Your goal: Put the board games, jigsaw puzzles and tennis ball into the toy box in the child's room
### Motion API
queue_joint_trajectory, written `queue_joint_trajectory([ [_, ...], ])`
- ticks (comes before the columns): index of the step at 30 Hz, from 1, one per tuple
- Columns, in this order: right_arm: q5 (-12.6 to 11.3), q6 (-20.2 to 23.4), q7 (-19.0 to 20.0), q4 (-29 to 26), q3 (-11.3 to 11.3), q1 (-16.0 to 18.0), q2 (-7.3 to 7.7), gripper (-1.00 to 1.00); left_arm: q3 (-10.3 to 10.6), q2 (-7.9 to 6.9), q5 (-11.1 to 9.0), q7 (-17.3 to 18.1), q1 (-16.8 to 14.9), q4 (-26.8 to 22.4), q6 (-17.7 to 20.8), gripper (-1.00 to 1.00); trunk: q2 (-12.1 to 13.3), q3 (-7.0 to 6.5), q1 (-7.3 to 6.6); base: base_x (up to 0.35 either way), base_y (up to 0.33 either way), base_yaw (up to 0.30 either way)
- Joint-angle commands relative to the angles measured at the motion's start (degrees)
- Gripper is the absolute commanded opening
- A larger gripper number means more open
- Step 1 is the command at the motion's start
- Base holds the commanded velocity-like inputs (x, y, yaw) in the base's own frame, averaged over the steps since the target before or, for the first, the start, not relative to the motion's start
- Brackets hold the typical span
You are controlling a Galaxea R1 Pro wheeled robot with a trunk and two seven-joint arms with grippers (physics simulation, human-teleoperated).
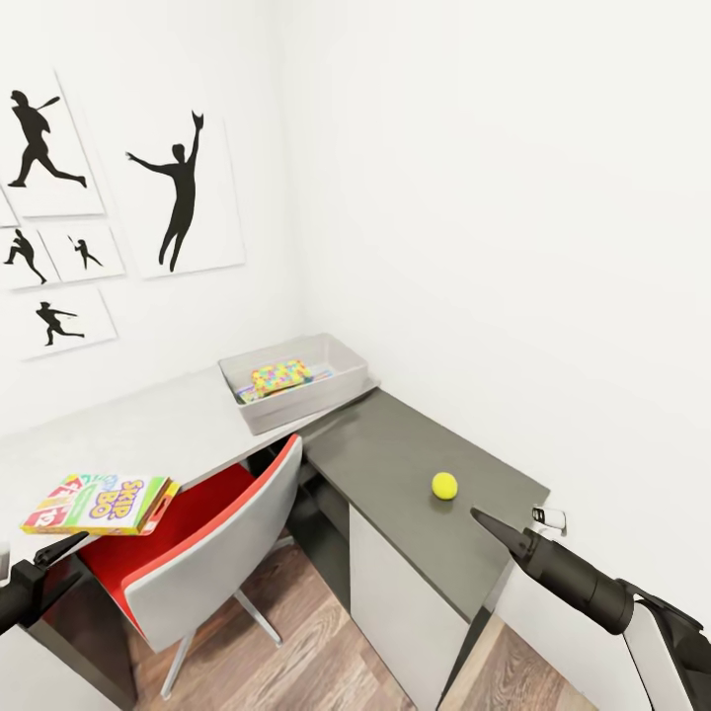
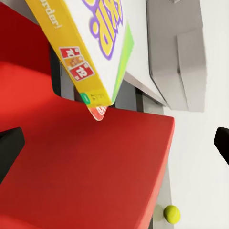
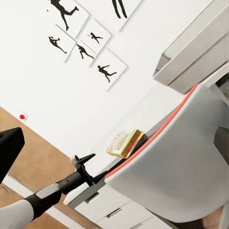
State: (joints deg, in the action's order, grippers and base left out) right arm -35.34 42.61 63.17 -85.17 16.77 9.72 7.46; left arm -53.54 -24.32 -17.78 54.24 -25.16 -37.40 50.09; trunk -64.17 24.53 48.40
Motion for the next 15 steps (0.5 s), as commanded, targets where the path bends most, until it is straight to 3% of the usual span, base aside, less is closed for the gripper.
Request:
queue_joint_trajectory([
  [1, -0.25, 0.37, 0.02, 0.00, 0.02, 0.04, 0.01, 1.00, -0.18, 0.00, 0.02, 0.16, -0.06, 0.01, 0.27, 1.00, -0.46, 0.25, 0.23, 0.000, 0.000, 0.000],
  [15, -0.25, 0.37, 0.02, 0.00, 0.02, 0.04, 0.01, 1.00, -0.33, -0.02, 0.02, 0.20, -0.06, 0.00, 0.29, 1.00, -6.07, 2.76, 3.30, 0.000, 0.000, 0.000],
])
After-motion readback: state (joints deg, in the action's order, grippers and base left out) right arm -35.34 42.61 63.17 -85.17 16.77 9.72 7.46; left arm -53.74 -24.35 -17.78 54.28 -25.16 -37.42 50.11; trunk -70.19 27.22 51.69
